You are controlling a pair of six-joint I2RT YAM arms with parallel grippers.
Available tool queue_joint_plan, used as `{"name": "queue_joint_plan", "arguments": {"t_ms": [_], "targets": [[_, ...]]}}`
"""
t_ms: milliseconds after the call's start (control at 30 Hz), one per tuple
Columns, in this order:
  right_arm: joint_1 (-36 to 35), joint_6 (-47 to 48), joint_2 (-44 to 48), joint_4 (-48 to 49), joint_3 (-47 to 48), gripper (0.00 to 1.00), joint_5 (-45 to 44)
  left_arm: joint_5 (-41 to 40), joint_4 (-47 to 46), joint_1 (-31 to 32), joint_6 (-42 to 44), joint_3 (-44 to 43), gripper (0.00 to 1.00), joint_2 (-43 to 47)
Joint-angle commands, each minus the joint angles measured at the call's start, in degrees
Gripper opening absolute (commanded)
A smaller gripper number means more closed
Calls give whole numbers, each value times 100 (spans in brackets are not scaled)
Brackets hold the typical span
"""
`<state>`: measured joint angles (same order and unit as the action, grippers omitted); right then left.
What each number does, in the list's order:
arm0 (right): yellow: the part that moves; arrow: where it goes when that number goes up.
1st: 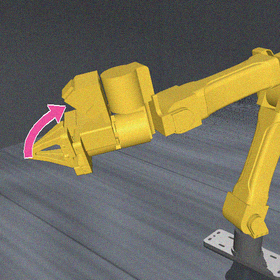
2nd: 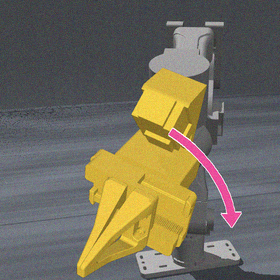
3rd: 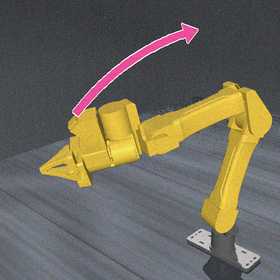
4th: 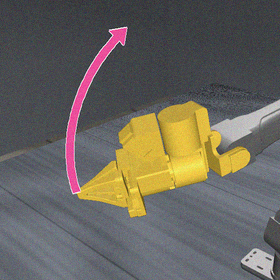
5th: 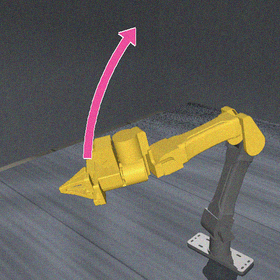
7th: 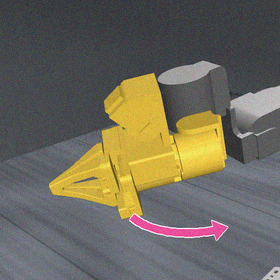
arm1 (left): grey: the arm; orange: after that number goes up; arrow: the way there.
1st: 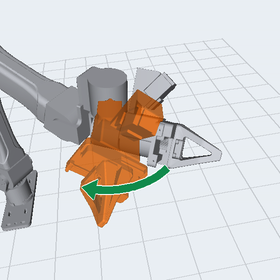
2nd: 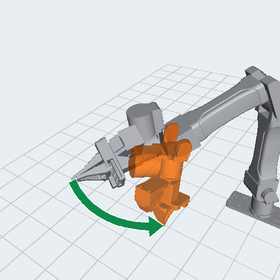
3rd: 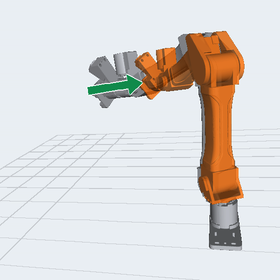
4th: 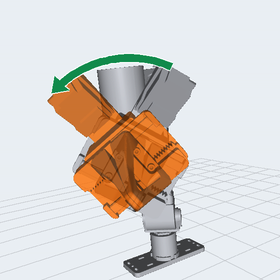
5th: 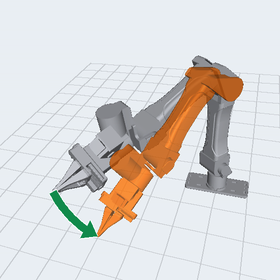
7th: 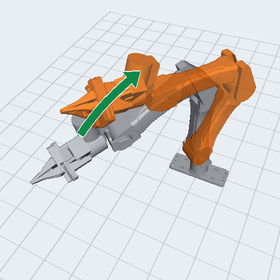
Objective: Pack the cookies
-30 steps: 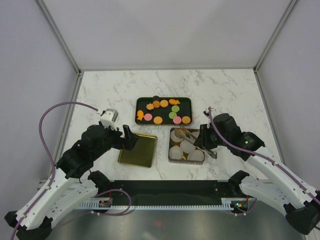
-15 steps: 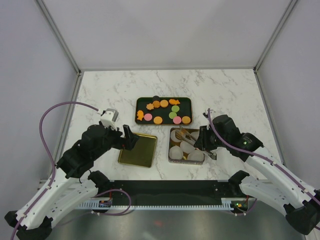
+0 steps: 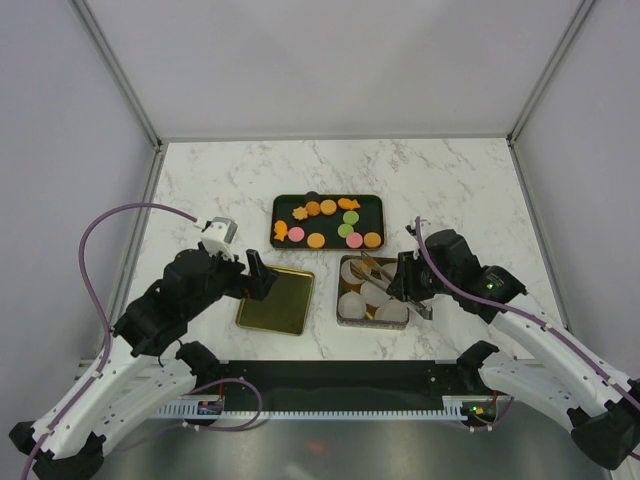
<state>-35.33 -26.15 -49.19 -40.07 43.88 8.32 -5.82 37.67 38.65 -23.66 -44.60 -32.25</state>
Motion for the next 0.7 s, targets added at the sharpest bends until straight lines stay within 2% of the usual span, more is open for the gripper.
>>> {"name": "queue_joint_plan", "arguments": {"t_ms": [0,667], "targets": [[18,-39,67,228,16,43,65,46,-32,19,-113,13,100,-27],[18,14,-12,246,15,49,144,55,-32,28,-113,21,100,-18]]}}
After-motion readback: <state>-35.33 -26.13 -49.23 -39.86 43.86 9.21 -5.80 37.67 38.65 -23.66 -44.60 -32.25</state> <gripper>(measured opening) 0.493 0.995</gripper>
